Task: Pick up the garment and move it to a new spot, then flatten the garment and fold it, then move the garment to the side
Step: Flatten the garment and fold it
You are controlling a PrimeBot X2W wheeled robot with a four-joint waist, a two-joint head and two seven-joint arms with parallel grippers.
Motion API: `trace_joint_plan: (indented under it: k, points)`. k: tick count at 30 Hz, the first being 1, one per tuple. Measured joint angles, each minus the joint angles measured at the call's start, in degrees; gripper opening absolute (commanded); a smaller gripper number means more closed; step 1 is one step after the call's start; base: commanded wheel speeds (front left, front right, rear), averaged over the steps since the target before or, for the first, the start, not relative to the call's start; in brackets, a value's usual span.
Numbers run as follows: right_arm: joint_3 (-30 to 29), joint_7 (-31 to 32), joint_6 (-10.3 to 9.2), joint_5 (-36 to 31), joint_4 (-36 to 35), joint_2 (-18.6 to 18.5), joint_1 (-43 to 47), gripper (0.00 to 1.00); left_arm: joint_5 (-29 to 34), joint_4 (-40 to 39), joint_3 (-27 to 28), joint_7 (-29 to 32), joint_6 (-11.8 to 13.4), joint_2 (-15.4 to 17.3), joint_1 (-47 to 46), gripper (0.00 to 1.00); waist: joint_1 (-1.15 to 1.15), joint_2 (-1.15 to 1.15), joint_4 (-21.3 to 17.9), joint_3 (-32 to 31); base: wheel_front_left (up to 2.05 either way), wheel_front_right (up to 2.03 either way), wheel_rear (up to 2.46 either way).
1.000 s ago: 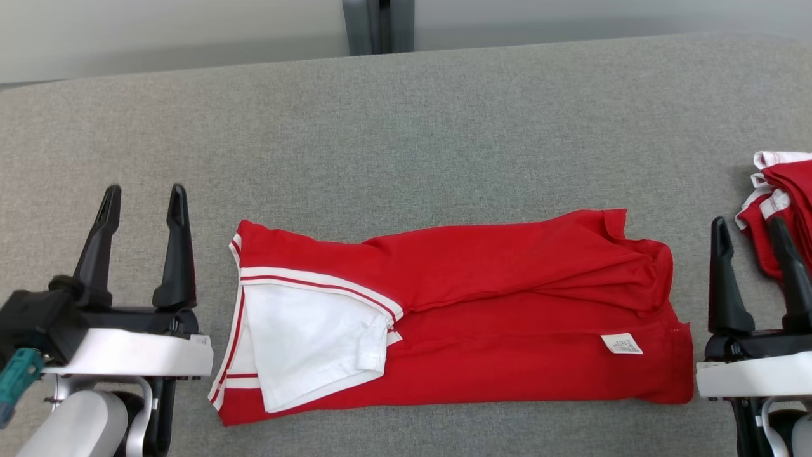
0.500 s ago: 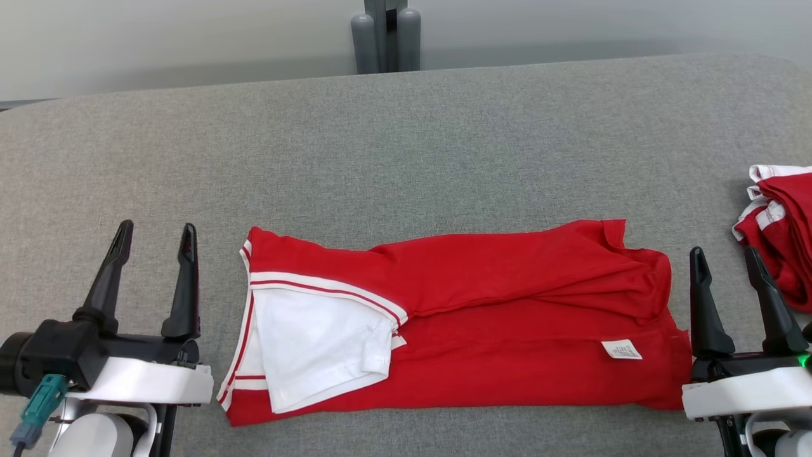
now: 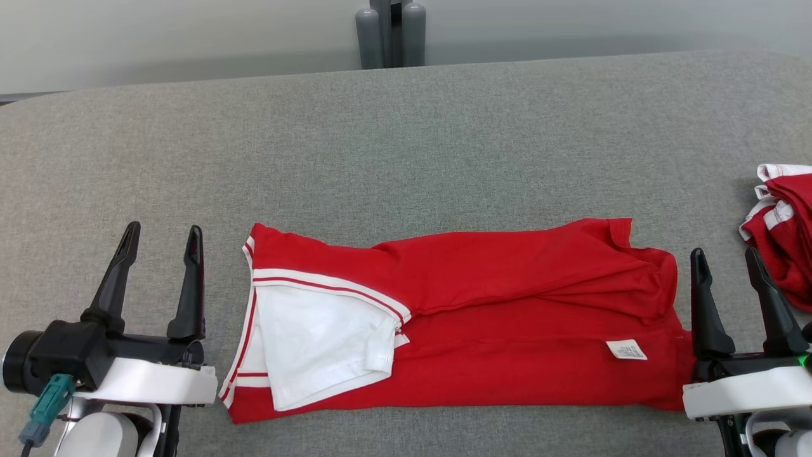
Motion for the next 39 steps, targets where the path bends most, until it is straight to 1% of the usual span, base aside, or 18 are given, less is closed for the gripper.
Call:
trace_joint_plan:
  k: [5,8,11,15,18,24,31,32,33,34,37,39]
  points:
    - [-0.42,0.08,0.00,-0.13,0.74,0.01,-0.36,1.00,0.97,0.83,0.76,0.01,-1.09,-0.74,-0.01,1.00,0.00,0.00,0.16,0.38,0.00,0.00,0.00]
    - [-2.04,0.27,0.00,-0.13,2.18,0.01,-0.80,1.00,1.45,1.24,1.11,0.00,-1.54,-1.33,-0.12,1.00,0.00,0.00,0.30,0.71,0.00,0.00,0.00]
    - [-3.81,0.32,0.00,-0.25,5.59,0.01,-1.31,1.00,1.98,1.49,1.42,0.00,-2.09,-1.86,-0.30,1.00,0.00,0.00,0.33,1.15,0.00,0.00,0.00]
    - [-4.12,-0.11,0.00,-0.21,11.45,0.00,-3.54,1.00,2.47,1.89,1.70,0.00,-2.83,-2.20,-0.80,1.00,0.00,0.00,0.27,1.88,0.00,0.00,0.00]
    - [-2.20,-0.86,0.00,0.51,16.56,0.01,-5.04,1.00,2.93,2.16,1.78,0.00,-3.47,-2.48,-1.08,1.00,0.00,0.00,0.33,2.50,0.00,0.00,0.00]
    - [3.08,-2.72,0.00,4.31,26.37,0.09,-8.27,1.00,3.43,3.03,1.96,0.00,-4.50,-3.20,-2.26,1.00,0.00,0.00,0.49,3.54,0.00,0.00,0.00]
    - [7.90,-5.28,-0.01,8.22,33.63,-0.38,-11.62,1.00,3.96,3.75,2.53,0.00,-5.36,-3.67,-2.72,1.00,0.00,0.00,0.42,4.17,0.00,0.00,0.00]
    - [8.59,-5.48,-0.07,8.81,34.24,-0.51,-11.89,0.78,3.97,3.80,2.65,0.00,-5.53,-3.74,-2.94,1.00,0.00,0.00,0.40,4.22,0.00,0.00,0.00]
    - [9.39,-5.79,-0.08,9.55,34.82,-0.63,-12.29,0.41,4.05,3.88,2.72,0.00,-5.56,-3.80,-3.15,1.00,0.00,0.00,0.36,4.23,0.00,0.00,0.00]
    - [9.83,-5.86,-0.08,9.87,35.16,-0.66,-12.60,0.00,4.36,3.89,2.81,0.00,-5.58,-3.87,-3.19,1.00,0.00,0.00,0.32,4.22,0.00,0.00,0.00]
    - [10.43,-5.93,-0.04,10.61,35.09,-0.33,-12.85,0.00,4.60,4.05,3.12,0.00,-5.69,-3.94,-3.18,1.00,0.00,0.00,0.16,4.20,0.00,0.00,0.00]
    - [9.04,-5.80,-0.03,10.43,33.21,0.11,-12.77,0.00,4.89,4.05,3.41,0.00,-5.91,-3.99,-3.16,1.00,0.00,0.00,-0.06,4.24,0.00,0.00,0.00]
